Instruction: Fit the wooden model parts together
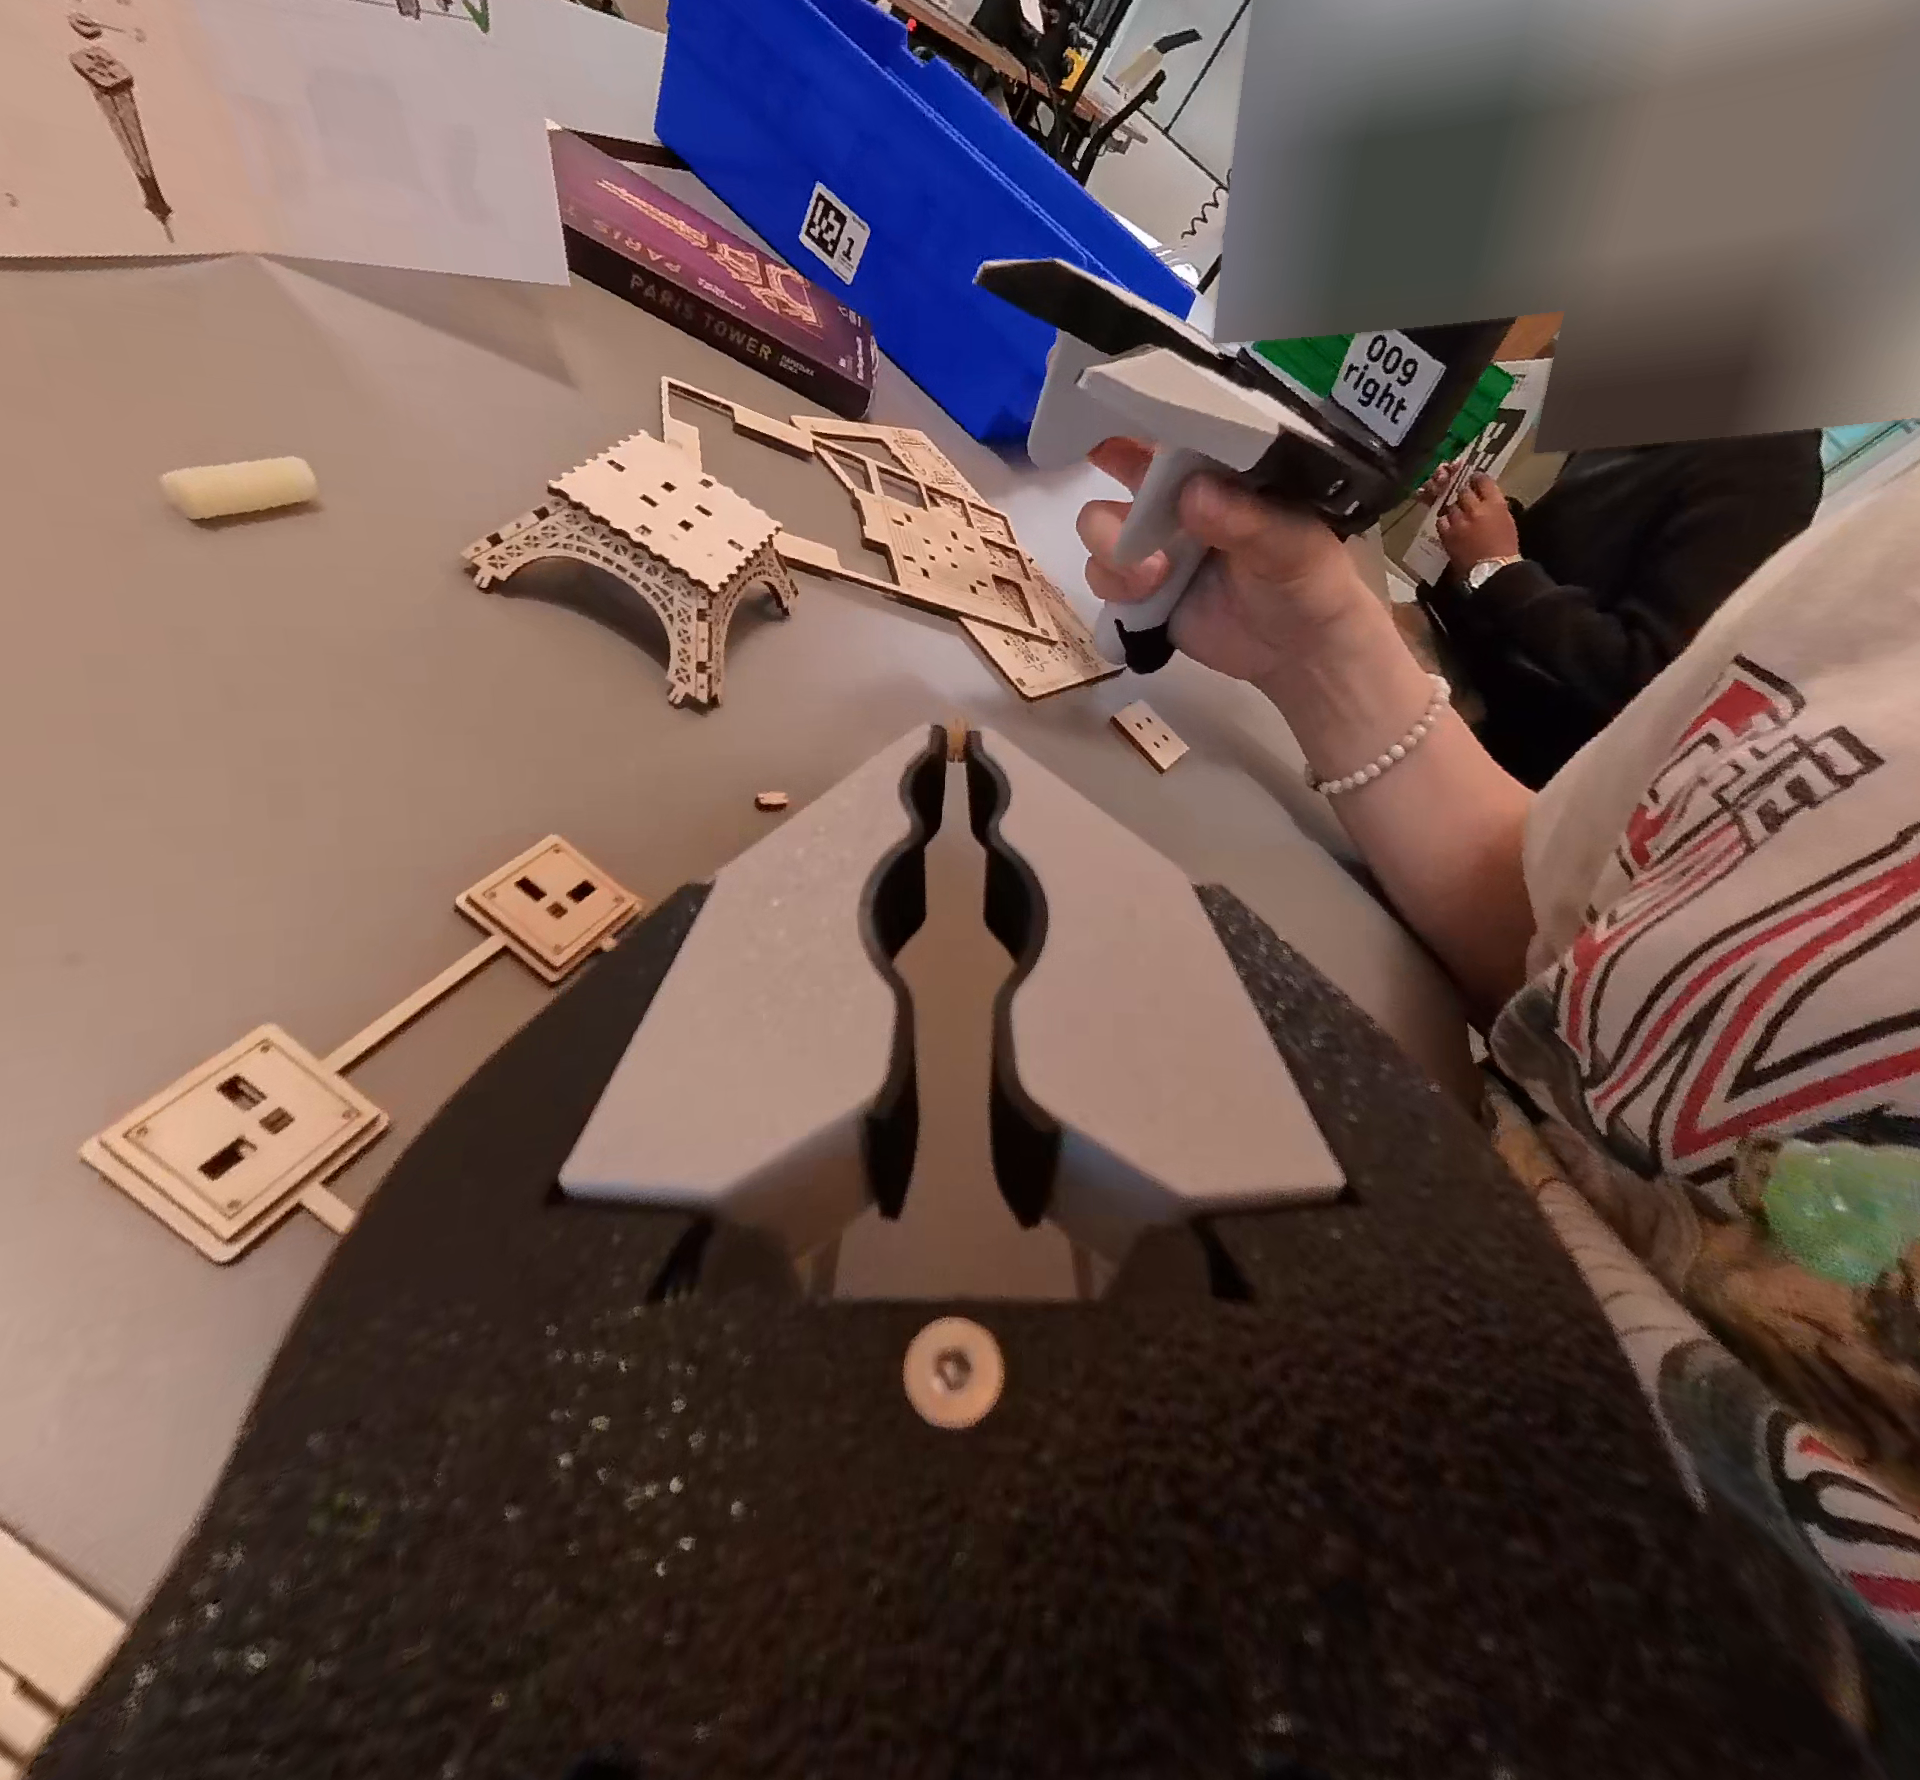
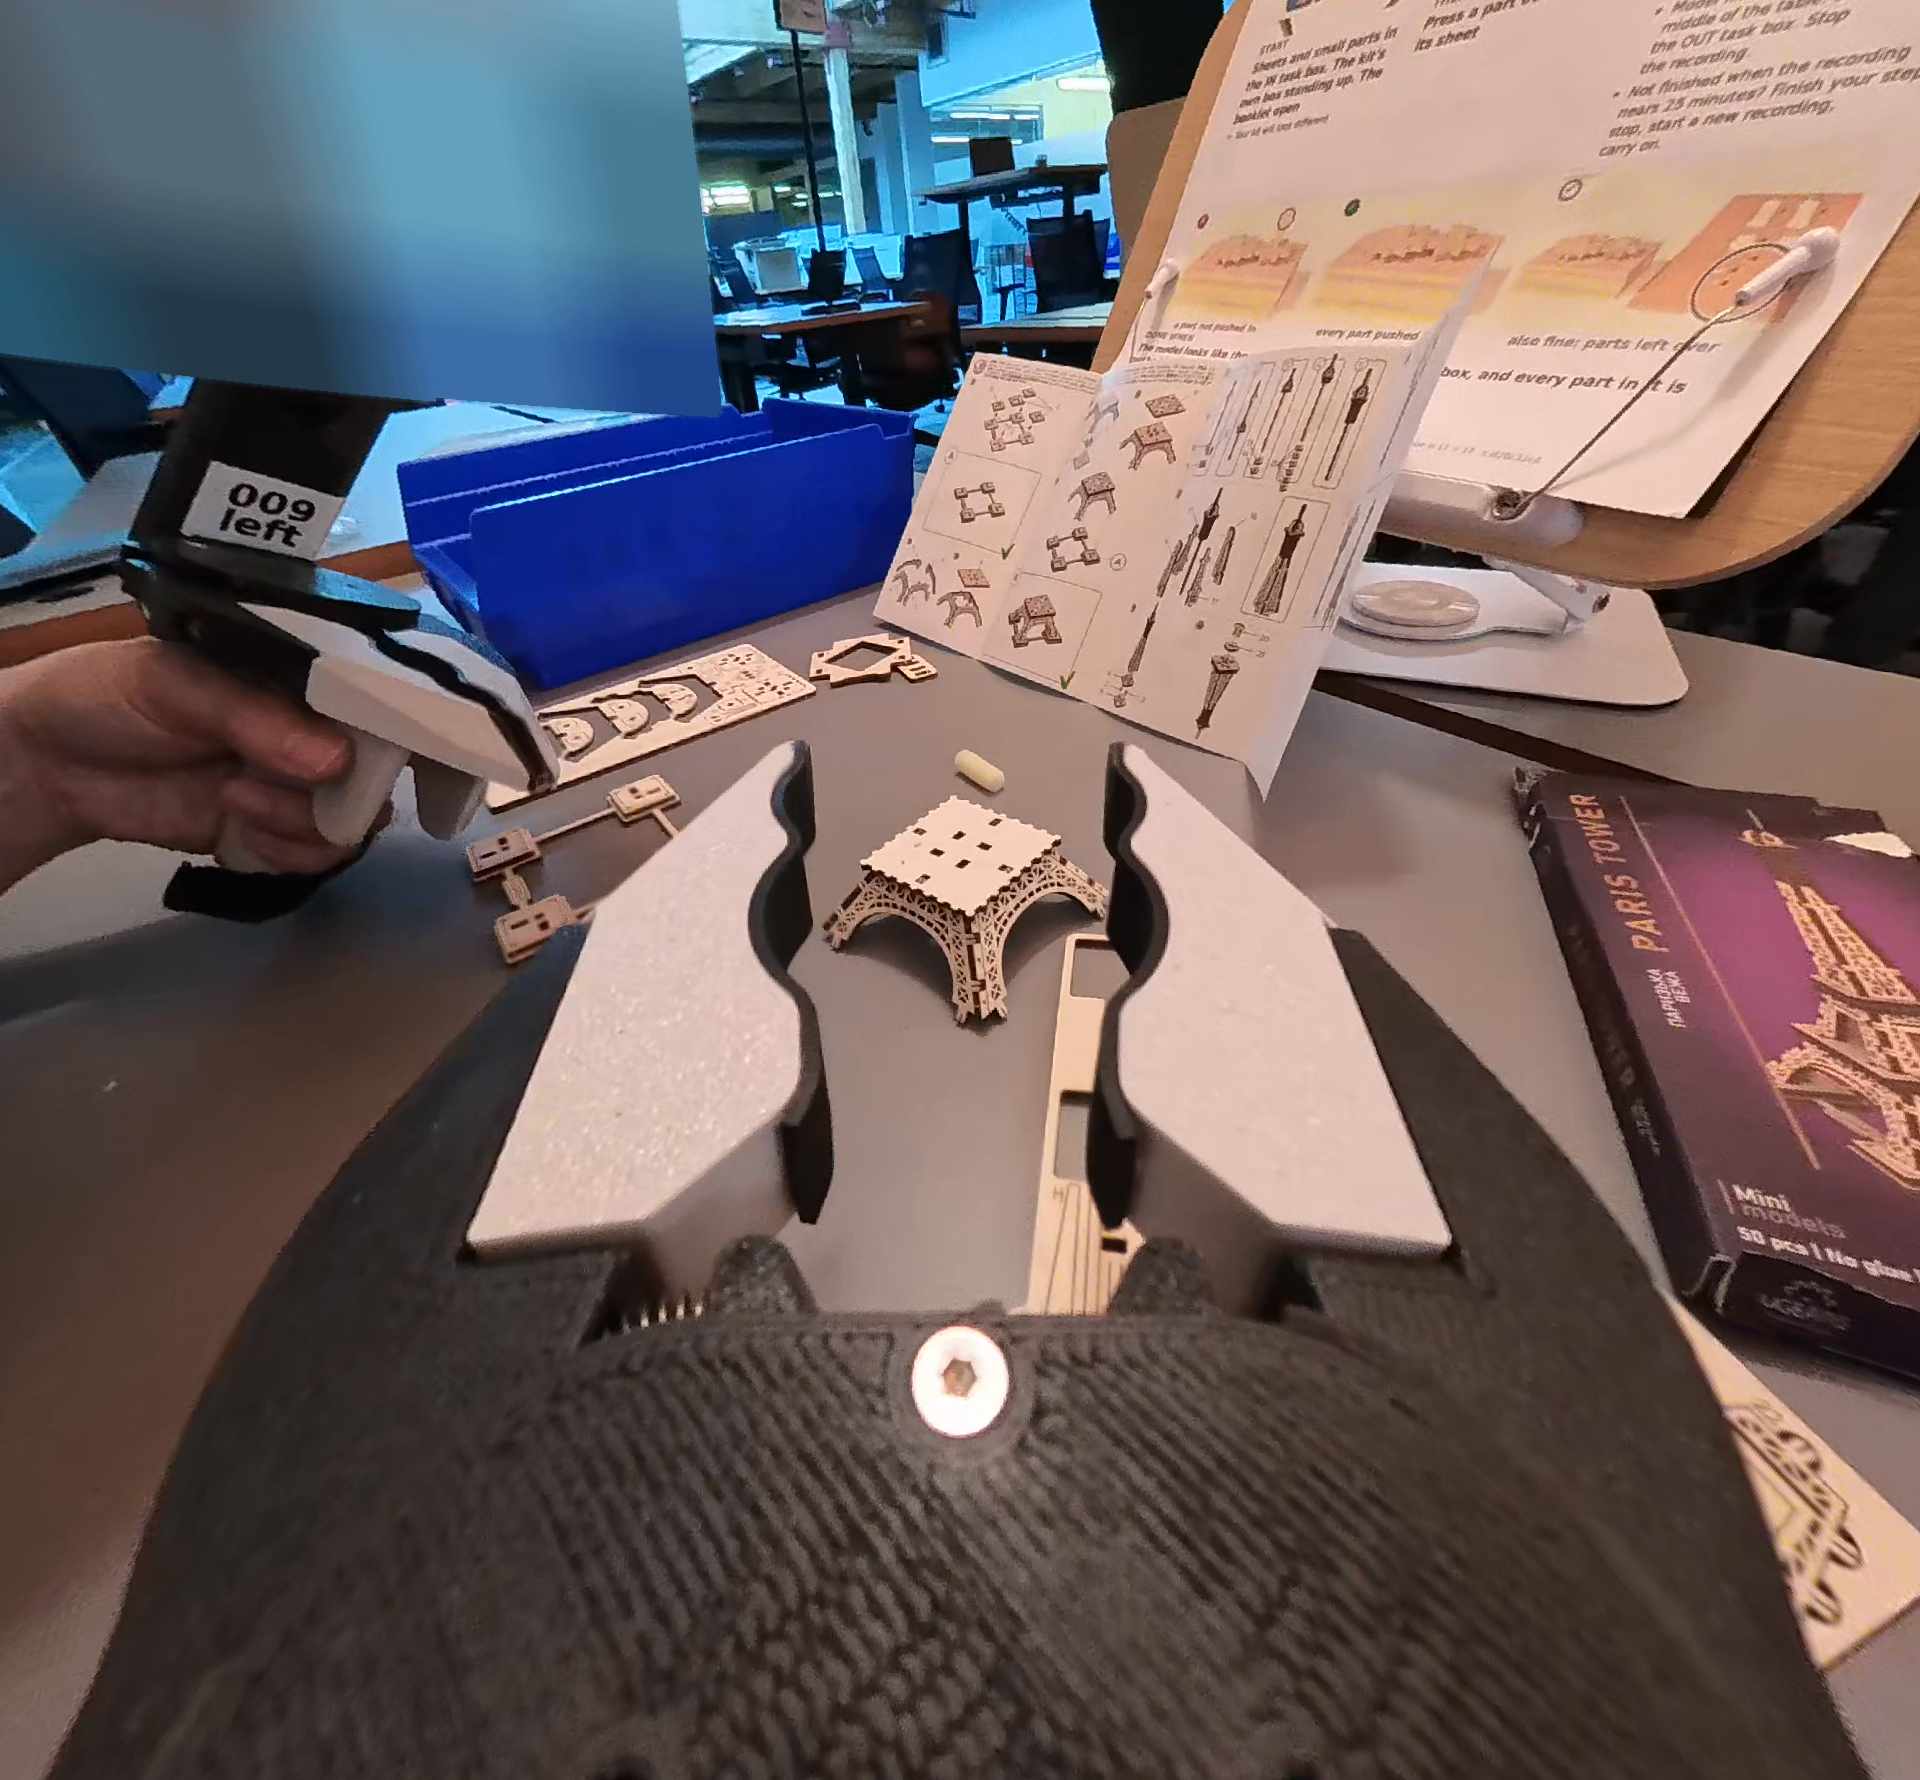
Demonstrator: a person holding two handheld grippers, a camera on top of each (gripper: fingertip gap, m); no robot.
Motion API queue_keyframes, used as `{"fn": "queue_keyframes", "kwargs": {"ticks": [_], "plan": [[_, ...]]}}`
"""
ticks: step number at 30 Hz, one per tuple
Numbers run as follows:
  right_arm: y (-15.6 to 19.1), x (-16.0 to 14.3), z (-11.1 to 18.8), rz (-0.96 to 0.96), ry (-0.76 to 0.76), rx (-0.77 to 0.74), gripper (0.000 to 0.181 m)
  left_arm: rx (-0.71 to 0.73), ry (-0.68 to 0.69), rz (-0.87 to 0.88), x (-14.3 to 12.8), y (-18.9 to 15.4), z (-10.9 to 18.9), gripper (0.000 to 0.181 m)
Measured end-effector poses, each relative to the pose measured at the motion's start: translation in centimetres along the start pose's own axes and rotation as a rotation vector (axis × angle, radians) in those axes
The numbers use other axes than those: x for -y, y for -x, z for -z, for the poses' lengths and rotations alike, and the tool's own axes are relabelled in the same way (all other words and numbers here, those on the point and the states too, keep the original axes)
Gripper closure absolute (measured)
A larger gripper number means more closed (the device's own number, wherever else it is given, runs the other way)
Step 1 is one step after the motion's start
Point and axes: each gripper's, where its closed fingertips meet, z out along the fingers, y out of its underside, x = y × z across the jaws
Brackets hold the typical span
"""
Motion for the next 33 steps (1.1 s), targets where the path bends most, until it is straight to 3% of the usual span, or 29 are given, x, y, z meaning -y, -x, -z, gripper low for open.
{"fn": "queue_keyframes", "kwargs": {"ticks": [33], "plan": [[1.6, -1.3, -0.9, 0.017, 0.078, 0.052, 0.129, -0.024, 0.032, -0.015, -0.5, -0.8, -0.9, 0.18]]}}
